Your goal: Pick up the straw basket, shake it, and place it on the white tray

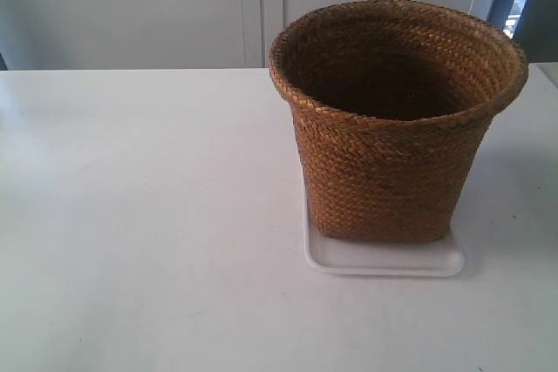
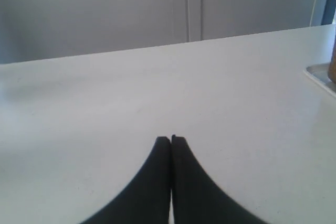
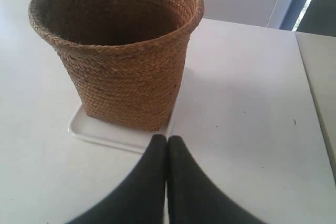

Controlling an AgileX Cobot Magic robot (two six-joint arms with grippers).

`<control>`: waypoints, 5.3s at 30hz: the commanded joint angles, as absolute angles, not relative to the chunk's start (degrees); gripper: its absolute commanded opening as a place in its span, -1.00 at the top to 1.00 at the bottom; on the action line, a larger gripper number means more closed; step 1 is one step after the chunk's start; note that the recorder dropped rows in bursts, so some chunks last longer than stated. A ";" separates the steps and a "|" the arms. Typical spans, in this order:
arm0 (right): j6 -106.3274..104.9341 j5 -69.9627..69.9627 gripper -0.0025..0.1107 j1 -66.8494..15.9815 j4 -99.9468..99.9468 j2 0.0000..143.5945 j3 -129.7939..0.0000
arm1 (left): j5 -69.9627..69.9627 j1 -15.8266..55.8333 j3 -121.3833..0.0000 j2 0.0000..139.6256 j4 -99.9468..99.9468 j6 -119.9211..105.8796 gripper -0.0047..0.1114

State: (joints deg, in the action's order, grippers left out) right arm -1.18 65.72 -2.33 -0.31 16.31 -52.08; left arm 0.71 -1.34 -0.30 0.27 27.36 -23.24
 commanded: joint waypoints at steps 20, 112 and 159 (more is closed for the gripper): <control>-1.30 65.48 0.96 -1.88 -0.36 16.08 -51.93 | 1.57 -1.54 0.00 0.00 6.17 0.00 0.92; -8.72 3.78 0.96 -1.78 2.77 1.51 0.00 | 1.57 -1.54 0.00 0.00 6.17 0.00 0.92; -8.72 3.78 0.96 -1.78 2.77 1.51 0.00 | 1.57 -1.54 0.00 0.00 6.17 0.00 0.92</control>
State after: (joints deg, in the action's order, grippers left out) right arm -8.40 4.23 -2.33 2.59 1.73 -0.41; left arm 1.52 -1.34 -0.30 0.27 6.15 -0.54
